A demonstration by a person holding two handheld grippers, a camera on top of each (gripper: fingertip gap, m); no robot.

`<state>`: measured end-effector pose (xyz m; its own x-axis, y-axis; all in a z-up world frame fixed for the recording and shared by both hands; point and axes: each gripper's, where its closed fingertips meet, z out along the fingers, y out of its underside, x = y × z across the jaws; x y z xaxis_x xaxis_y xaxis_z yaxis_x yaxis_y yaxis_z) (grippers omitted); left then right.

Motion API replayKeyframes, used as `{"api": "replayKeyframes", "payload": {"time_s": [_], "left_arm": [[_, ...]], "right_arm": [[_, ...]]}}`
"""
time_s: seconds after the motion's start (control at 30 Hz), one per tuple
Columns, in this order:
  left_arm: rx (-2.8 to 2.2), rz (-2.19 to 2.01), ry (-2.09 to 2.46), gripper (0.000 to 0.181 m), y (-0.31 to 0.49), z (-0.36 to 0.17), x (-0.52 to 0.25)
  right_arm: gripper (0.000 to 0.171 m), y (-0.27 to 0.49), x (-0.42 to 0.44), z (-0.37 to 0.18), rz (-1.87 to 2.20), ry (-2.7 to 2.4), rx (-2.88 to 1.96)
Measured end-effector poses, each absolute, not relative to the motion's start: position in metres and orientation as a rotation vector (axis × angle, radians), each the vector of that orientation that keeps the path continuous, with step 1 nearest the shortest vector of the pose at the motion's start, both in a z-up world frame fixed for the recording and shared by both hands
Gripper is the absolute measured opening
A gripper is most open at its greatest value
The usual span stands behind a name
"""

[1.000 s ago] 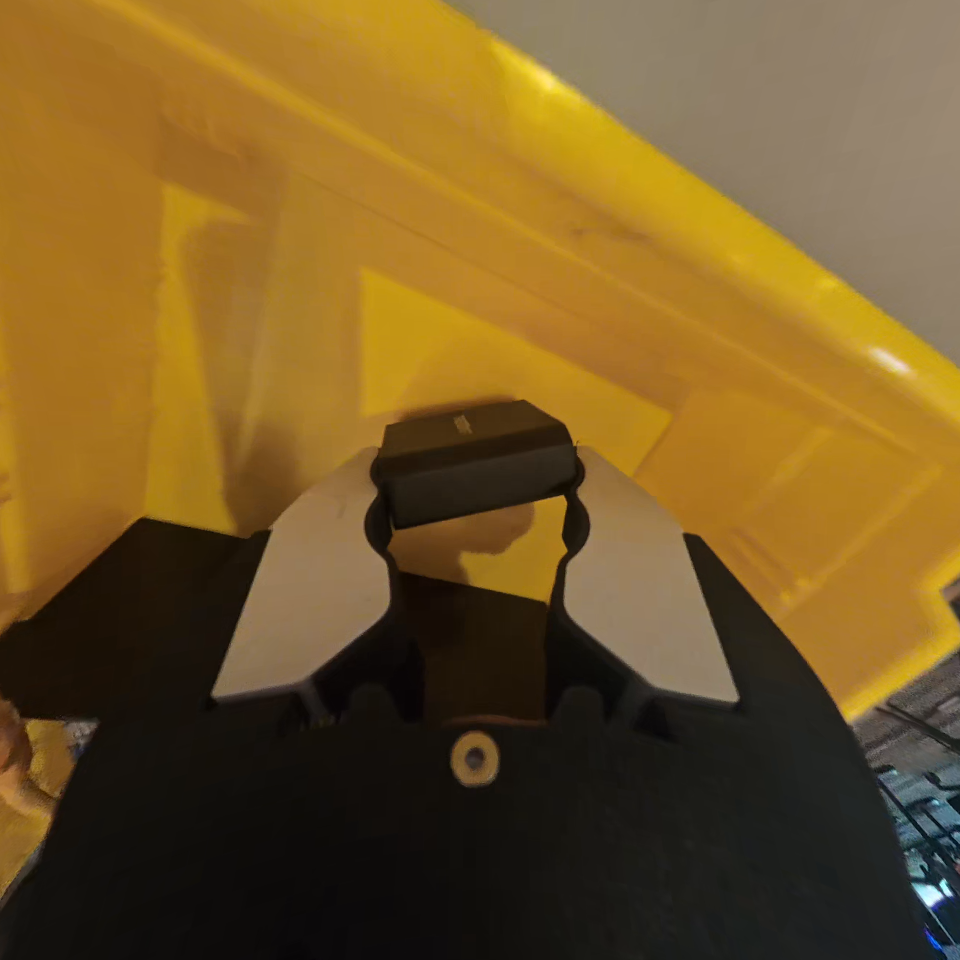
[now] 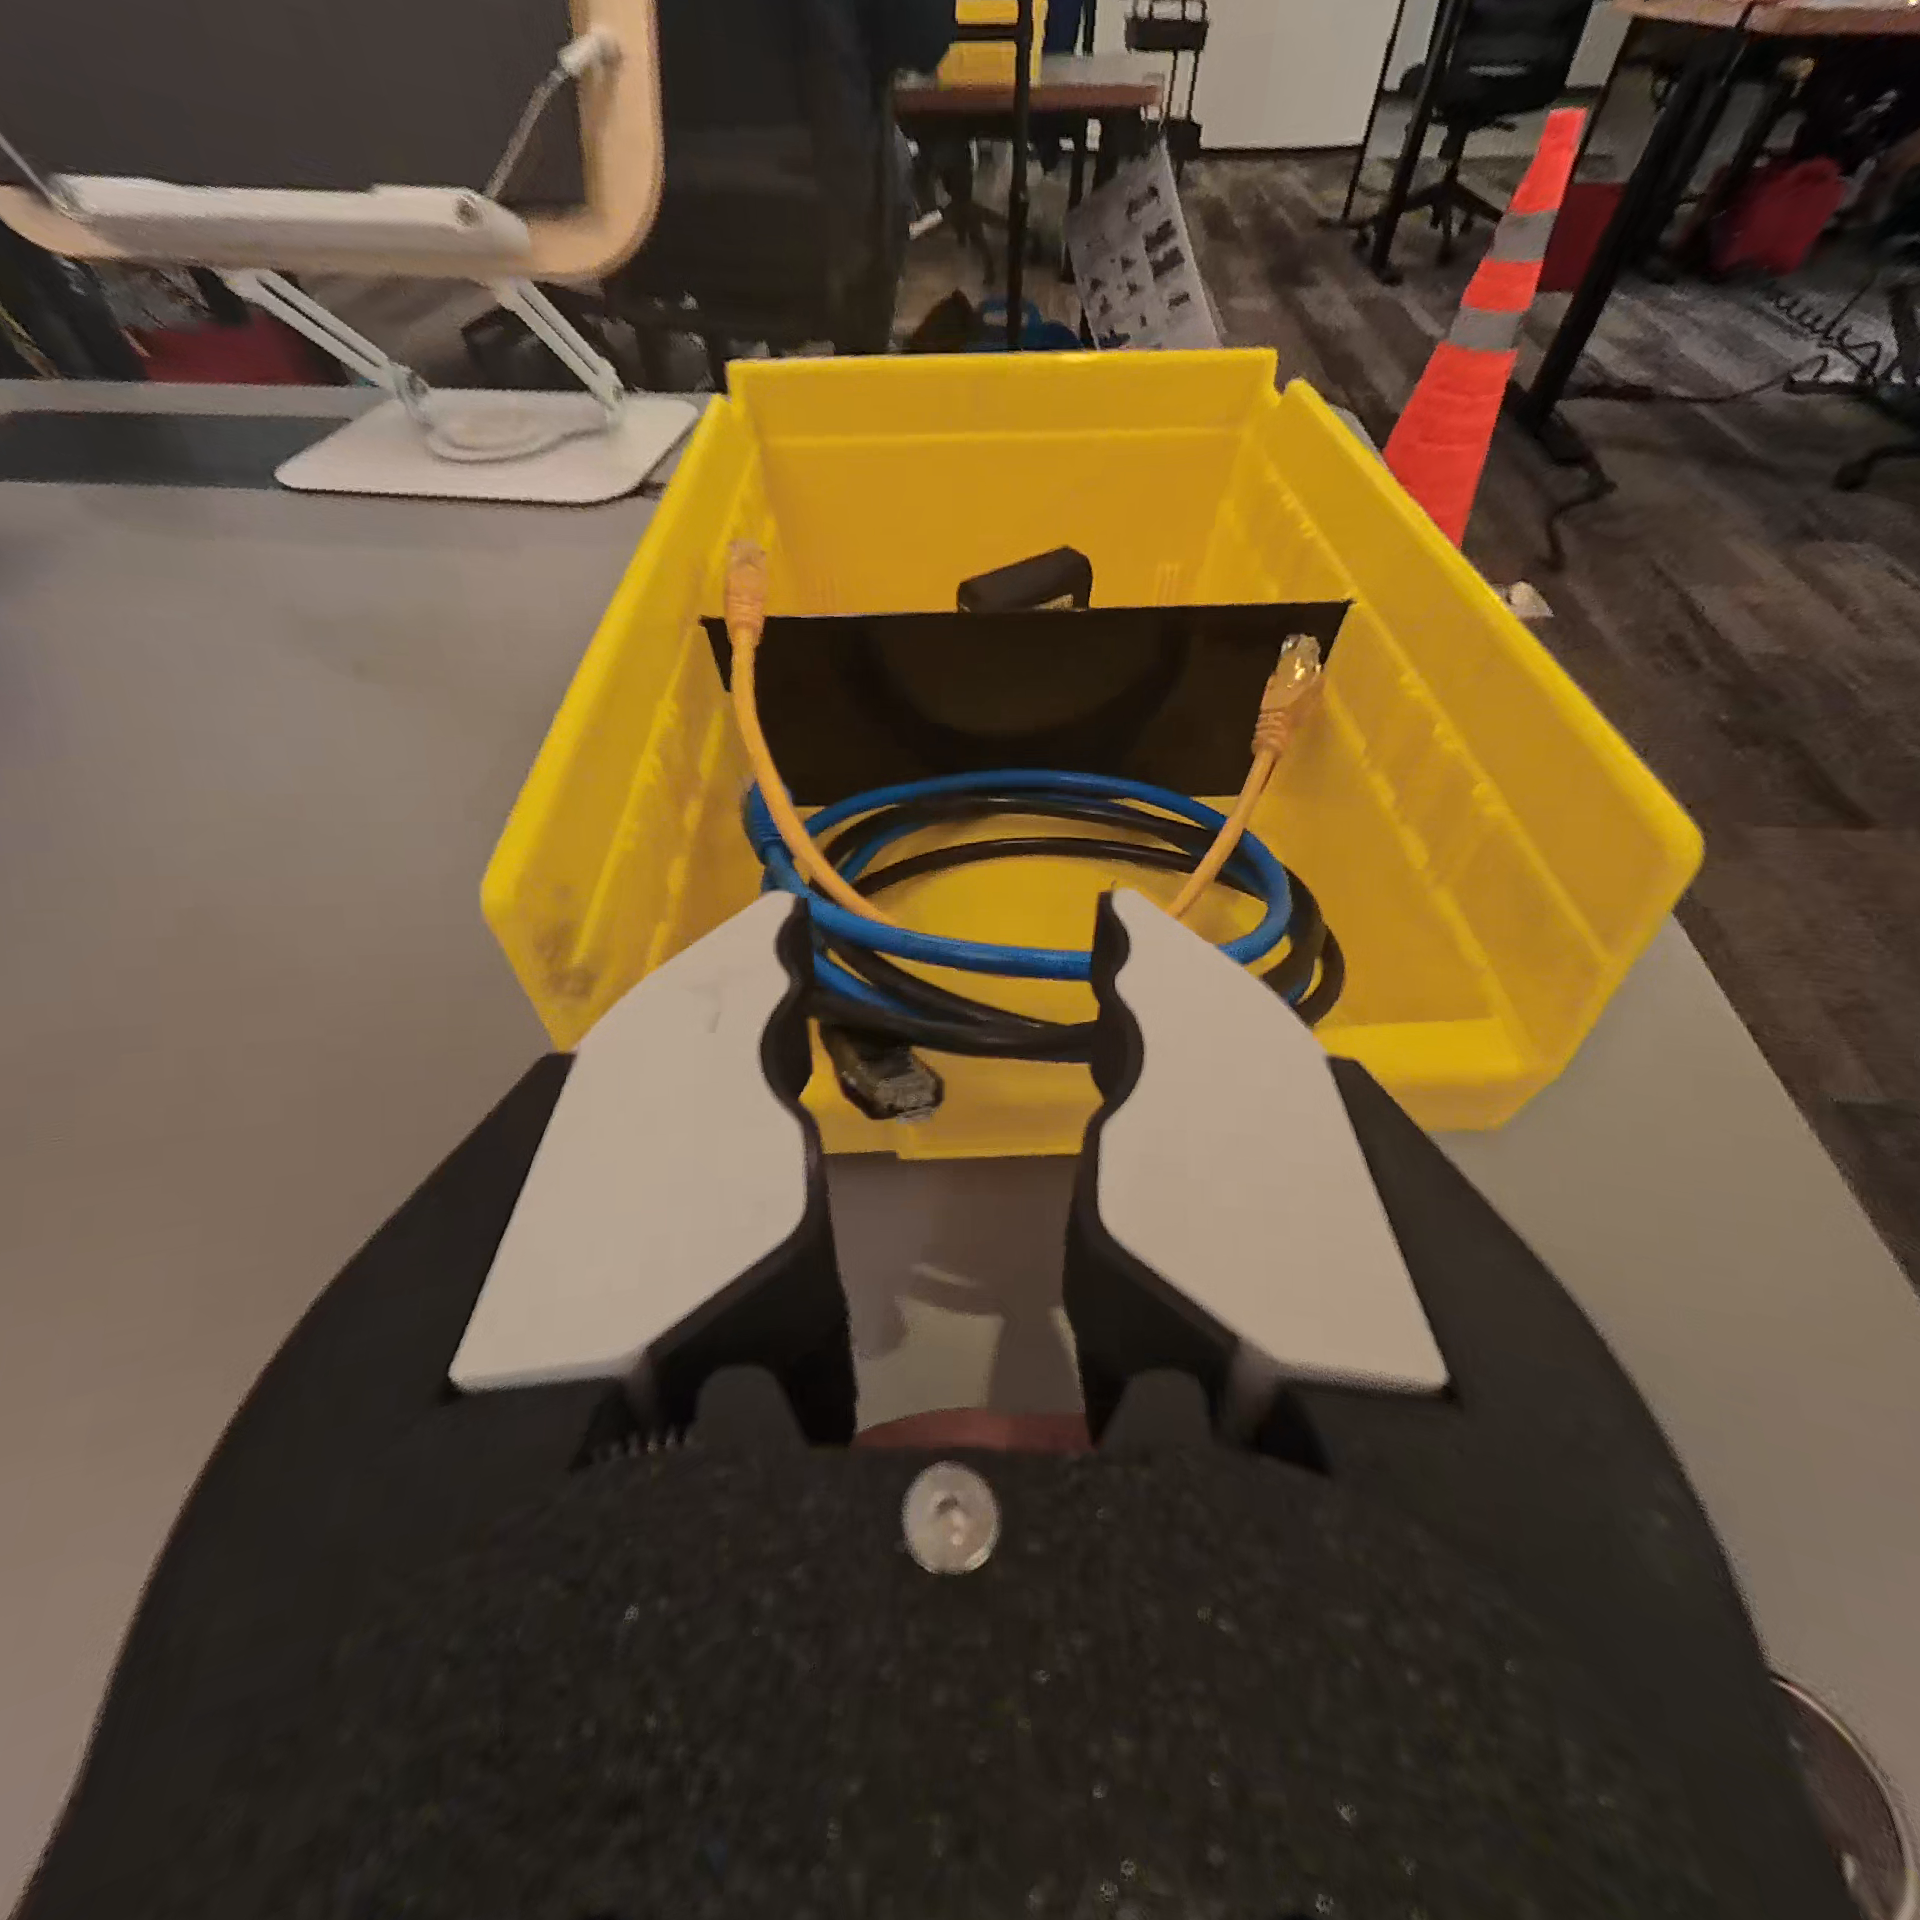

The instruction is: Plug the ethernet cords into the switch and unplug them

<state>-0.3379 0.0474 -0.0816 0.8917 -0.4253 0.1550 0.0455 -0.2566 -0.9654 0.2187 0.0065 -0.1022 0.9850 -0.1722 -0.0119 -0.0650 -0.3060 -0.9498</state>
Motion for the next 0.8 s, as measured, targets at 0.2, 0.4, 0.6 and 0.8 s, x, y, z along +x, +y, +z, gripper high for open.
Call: {"api": "replayKeyframes", "payload": {"time_s": [0.2,0.4,0.6,0.8], "left_arm": [[-1.881,-0.22,0.403,0.031,0.053,-0.11,-0.345],[-1.898,-0.212,0.432,0.031,0.061,-0.115,-0.338],[-1.924,-0.209,0.451,0.027,0.066,-0.121,-0.332],[-1.967,-0.277,0.422,0.027,0.067,-0.127,-0.331]], "right_arm": [[0.051,0.008,0.214,-0.108,-0.106,0.152,-1.914],[0.052,0.01,0.216,-0.116,-0.107,0.157,-1.942],[0.055,0.015,0.224,-0.12,-0.121,0.18,-1.958],[0.057,0.019,0.203,-0.108,-0.064,0.082,-1.904]]}}
